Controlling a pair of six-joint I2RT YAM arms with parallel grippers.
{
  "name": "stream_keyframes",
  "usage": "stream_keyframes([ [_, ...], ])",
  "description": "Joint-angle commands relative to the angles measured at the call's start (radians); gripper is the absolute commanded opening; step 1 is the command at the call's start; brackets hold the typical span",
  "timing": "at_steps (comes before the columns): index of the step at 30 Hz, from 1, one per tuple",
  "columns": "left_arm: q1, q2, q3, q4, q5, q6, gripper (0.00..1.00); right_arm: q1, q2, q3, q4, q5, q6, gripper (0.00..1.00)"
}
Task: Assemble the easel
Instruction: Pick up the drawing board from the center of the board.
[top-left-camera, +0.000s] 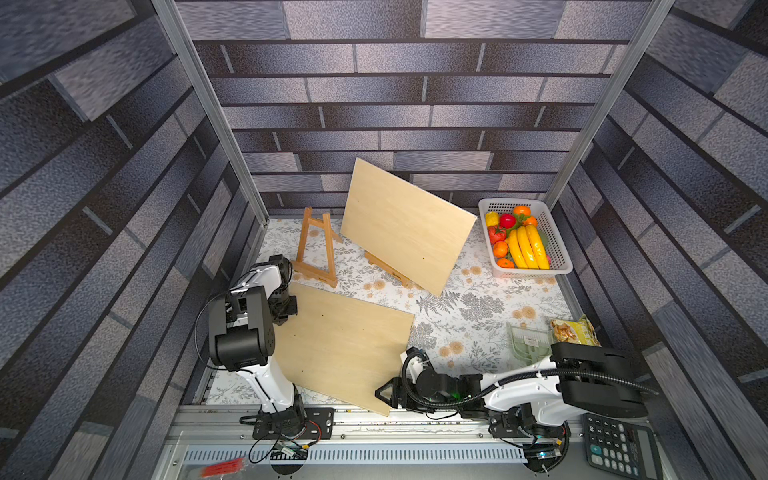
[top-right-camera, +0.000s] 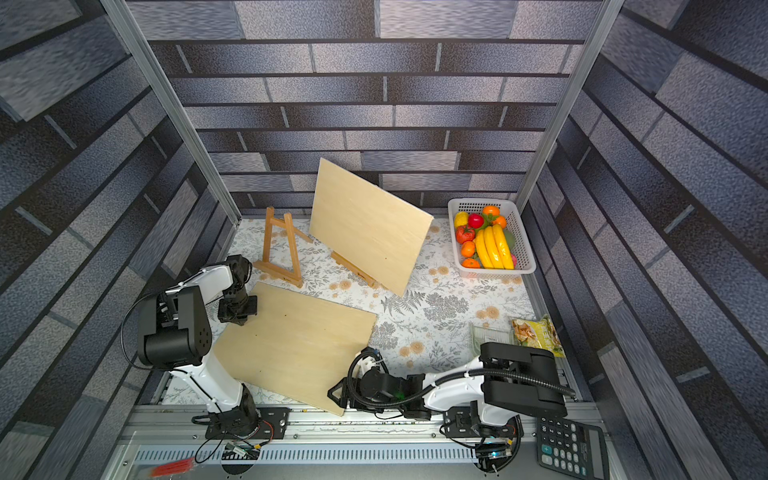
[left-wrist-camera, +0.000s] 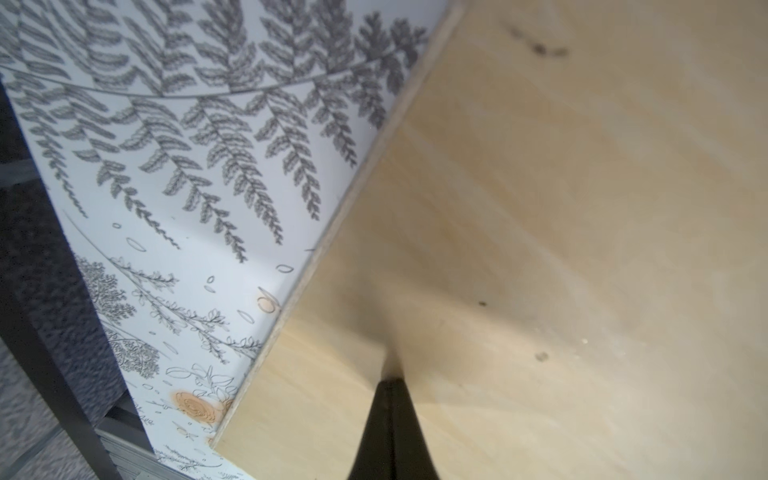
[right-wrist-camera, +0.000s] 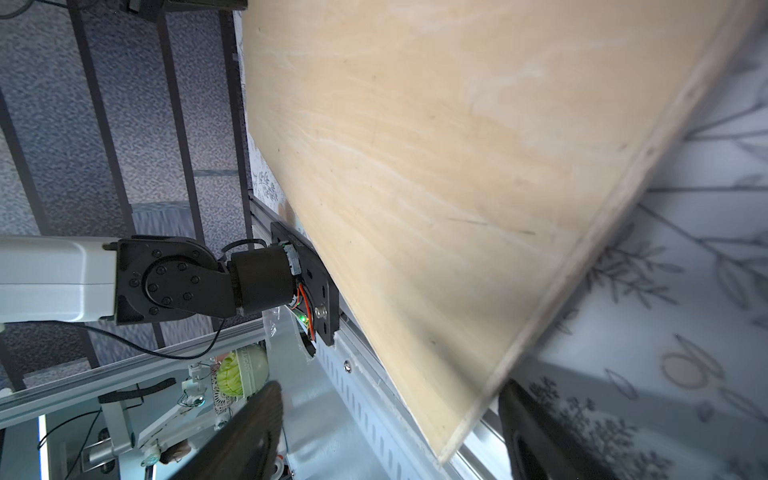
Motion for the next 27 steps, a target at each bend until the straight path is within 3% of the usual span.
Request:
stream_keyframes([
  [1,0.011,0.020,-0.006,-0.046,0.065,-0.006,0.00,-0.003,-0.069,0.042,0.153,0.078,-0.111,0.81],
  [17,0.102,0.086,0.008,-0.045,0.232,-0.017,0.00,-0.003,-0.075,0.112,0.268,0.047,-0.228,0.80],
  [27,0.099,0.125,0.015,-0.047,0.267,-0.020,0.00,-0.002,-0.152,0.182,0.158,0.032,-0.288,0.79],
])
